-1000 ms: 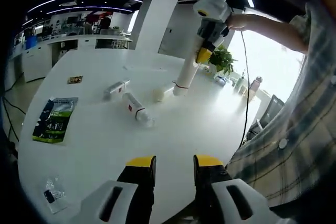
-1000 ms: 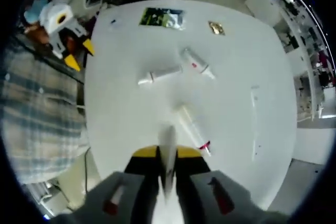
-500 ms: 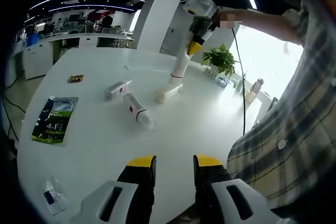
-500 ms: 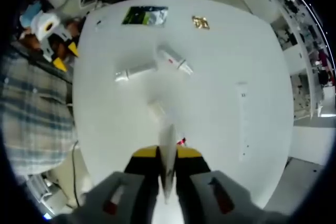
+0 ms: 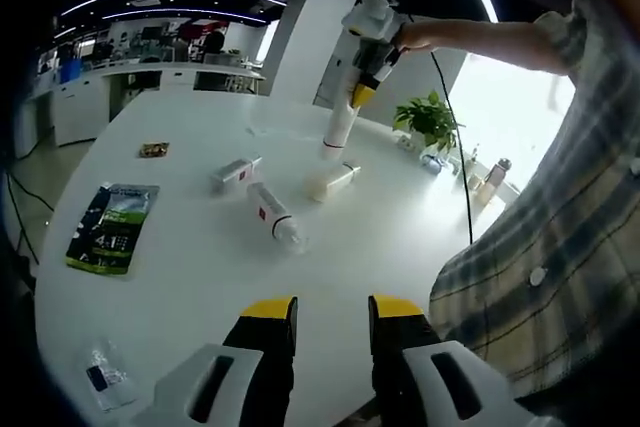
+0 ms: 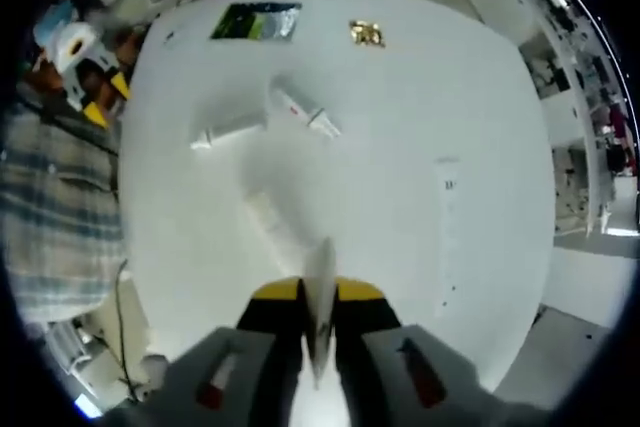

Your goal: Arrange the skincare products in the storage area until every visible bottle or jar stands upright without overlapping.

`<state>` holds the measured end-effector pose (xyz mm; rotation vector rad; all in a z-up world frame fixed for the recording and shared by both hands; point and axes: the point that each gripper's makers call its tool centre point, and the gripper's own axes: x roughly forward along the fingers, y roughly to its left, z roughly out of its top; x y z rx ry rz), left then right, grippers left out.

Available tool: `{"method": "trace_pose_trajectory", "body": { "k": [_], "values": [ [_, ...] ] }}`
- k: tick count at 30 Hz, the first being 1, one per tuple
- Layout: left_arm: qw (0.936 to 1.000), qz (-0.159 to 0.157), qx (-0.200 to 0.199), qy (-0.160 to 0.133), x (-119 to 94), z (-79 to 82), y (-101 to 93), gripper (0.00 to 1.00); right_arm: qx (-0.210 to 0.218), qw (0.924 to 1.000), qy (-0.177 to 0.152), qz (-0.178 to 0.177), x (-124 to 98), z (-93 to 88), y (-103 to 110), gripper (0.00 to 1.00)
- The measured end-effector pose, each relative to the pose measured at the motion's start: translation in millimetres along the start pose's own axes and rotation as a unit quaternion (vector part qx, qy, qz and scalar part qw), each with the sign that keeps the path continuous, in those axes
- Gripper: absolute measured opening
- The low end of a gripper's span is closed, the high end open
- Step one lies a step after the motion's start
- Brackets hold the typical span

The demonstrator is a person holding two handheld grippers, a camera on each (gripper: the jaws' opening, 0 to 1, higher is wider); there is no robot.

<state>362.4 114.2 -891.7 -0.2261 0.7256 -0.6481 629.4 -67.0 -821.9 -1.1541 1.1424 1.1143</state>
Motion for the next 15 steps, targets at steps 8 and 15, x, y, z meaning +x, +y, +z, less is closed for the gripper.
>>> {"method": "trace_pose_trajectory", "body": {
  "k": [8, 15],
  "values": [
    [0.9999, 0.009, -0.014, 0.002, -4, -7.6, 3.4, 0.29, -0.010, 0.9999, 0.011, 0.003, 14, 3.2, -7, 0.09],
    [0.9996, 0.019, -0.021, 0.000, -7, -5.5, 7.7, 0.29, -0.015, 0.9997, 0.015, 0.010, 25, 9.3, -11, 0.09]
  ]
}}
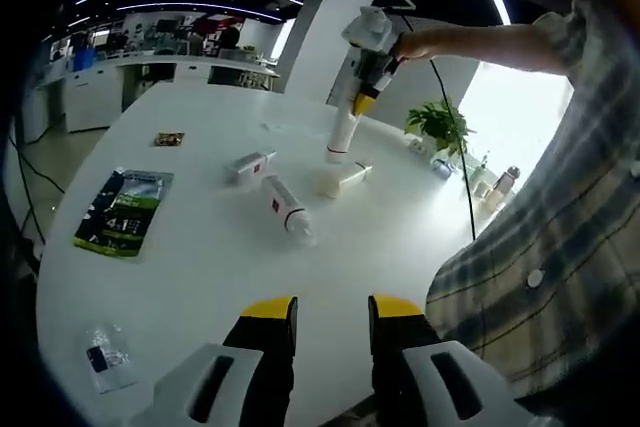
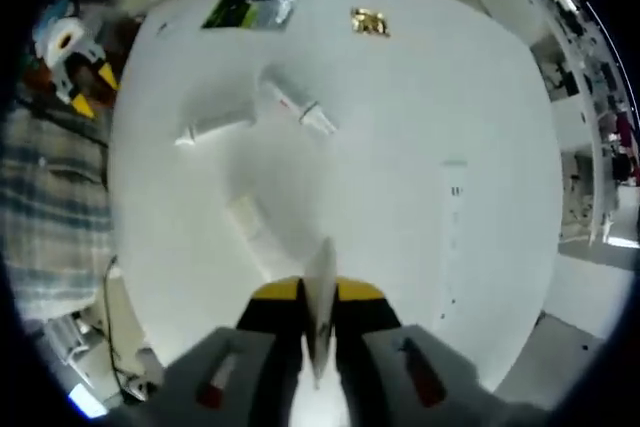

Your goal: Arrange the skincare products in the storage area until every visible bottle or jar stands upright without overlapping.

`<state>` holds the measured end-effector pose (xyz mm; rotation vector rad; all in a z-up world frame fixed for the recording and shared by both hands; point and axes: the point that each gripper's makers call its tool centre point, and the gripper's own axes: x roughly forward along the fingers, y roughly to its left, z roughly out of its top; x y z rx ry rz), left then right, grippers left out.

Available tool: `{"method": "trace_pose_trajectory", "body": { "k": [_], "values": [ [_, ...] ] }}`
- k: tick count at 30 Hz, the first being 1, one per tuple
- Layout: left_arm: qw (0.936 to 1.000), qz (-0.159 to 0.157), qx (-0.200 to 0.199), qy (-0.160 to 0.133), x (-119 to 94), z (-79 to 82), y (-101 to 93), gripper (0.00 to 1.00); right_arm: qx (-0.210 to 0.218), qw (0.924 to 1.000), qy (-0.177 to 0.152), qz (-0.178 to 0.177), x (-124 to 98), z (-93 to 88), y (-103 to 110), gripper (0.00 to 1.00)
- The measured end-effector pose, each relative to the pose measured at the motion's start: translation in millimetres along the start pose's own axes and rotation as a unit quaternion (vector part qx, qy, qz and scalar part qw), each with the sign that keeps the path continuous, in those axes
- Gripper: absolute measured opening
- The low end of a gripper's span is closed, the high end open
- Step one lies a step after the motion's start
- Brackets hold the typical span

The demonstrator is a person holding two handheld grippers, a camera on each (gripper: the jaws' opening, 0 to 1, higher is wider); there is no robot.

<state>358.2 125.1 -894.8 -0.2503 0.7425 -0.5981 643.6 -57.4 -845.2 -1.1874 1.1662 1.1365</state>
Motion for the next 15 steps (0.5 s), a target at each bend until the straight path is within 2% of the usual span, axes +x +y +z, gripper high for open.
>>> {"method": "trace_pose_trajectory", "body": {
  "k": [15],
  "values": [
    [0.9999, 0.007, -0.013, 0.004, -2, -4.0, 8.6, 0.29, 0.002, 1.0000, -0.003, 0.003, 14, 7.4, -14, 0.09]
  ]
}}
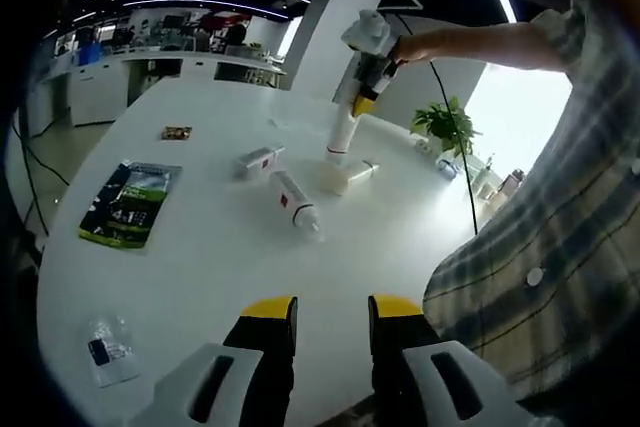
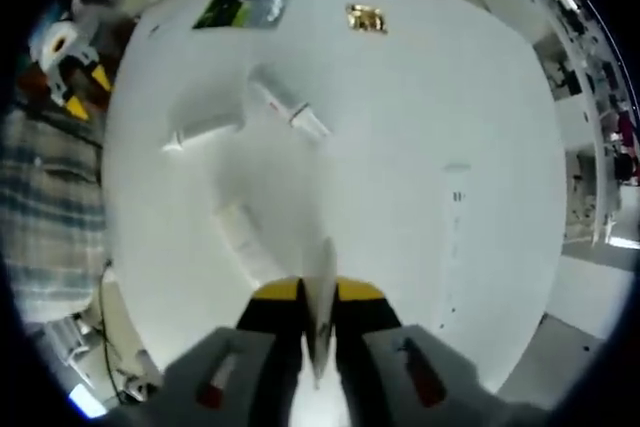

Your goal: Arrange the skincare products in the storage area until every visible bottle or jar stands upright without overlapping.

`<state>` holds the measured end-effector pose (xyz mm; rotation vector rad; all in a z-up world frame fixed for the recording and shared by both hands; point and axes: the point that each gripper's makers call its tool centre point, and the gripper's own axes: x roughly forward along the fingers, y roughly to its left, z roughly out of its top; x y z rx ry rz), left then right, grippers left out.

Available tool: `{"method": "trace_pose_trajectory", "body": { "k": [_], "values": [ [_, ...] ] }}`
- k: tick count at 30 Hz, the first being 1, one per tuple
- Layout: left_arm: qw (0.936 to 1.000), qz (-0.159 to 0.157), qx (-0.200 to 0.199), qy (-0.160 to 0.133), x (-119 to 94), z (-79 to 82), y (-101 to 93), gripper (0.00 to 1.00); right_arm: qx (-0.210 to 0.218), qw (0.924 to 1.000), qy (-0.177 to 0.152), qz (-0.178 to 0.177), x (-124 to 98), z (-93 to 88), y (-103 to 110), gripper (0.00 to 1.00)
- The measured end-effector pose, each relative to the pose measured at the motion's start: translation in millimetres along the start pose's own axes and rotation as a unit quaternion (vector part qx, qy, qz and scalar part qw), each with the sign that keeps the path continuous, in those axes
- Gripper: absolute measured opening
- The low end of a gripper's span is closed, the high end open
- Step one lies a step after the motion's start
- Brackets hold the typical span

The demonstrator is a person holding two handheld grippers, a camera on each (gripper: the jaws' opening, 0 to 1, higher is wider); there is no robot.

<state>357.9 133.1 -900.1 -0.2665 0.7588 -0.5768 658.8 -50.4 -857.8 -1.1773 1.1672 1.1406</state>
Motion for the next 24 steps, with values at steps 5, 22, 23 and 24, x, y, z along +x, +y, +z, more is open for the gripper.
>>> {"method": "trace_pose_trajectory", "body": {
  "k": [5, 22, 23, 24],
  "values": [
    [1.0000, 0.003, -0.004, 0.001, -2, -0.7, 5.4, 0.29, 0.004, 1.0000, -0.007, 0.004, 2, 8.8, -1, 0.09],
    [1.0000, 0.002, -0.008, 0.004, -5, -3.1, 14.2, 0.29, 0.001, 0.9998, -0.006, 0.018, 6, 14.9, -2, 0.12],
    [1.0000, 0.002, -0.008, 0.004, -5, -2.9, 15.0, 0.29, -0.002, 0.9998, -0.001, 0.021, 7, 12.8, 0, 0.12],
    [1.0000, 0.002, -0.008, 0.004, -6, -2.8, 15.4, 0.29, -0.005, 0.9998, -0.006, 0.020, 6, 14.6, -1, 0.12]
  ]
}}
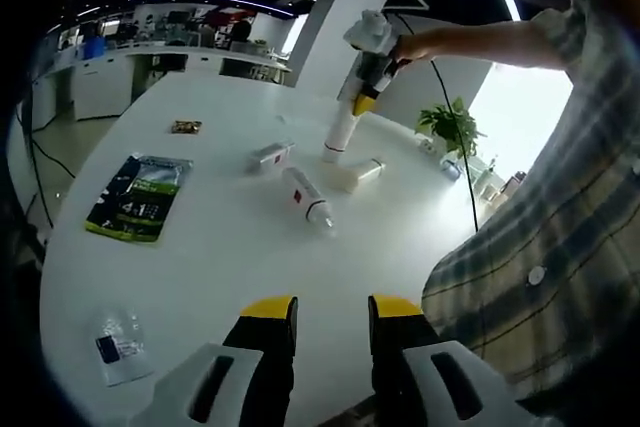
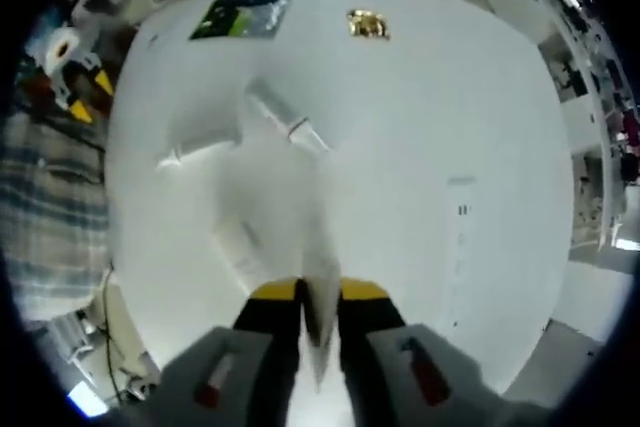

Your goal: Arrange the skincare products in the storage area until every visible bottle or jar stands upright without overlapping.

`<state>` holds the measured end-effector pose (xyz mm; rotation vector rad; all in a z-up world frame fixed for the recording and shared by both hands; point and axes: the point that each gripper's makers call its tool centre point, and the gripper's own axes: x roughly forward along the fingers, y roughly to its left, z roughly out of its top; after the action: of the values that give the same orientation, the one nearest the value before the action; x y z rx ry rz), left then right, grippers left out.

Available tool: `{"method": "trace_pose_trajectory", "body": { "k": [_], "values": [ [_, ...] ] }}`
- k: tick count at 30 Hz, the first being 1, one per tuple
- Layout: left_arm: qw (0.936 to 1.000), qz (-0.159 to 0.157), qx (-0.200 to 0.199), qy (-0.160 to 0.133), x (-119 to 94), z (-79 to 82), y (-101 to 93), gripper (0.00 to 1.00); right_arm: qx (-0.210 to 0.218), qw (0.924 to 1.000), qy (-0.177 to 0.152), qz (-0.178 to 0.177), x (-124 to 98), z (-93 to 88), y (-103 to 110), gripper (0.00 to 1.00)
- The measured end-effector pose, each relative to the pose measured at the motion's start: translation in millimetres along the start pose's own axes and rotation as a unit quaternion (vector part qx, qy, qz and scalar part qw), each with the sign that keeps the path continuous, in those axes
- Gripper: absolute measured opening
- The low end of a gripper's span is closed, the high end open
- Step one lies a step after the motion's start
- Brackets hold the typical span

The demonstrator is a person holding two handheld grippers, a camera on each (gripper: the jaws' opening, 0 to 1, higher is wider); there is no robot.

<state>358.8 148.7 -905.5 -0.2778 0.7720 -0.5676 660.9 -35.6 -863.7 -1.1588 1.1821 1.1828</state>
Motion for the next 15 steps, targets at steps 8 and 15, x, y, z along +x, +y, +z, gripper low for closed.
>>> {"method": "trace_pose_trajectory", "body": {
  "k": [8, 15],
  "values": [
    [1.0000, 0.001, 0.002, 0.000, -2.6, -0.6, -1.4, 0.29, 0.004, 1.0000, -0.004, -0.007, -1.9, 0.9, -0.3, 0.13],
    [1.0000, 0.001, 0.007, 0.000, -3.7, 1.2, -2.4, 0.29, 0.006, 0.9997, -0.016, -0.020, -8.3, 2.8, -3.0, 0.22]
  ]
}}
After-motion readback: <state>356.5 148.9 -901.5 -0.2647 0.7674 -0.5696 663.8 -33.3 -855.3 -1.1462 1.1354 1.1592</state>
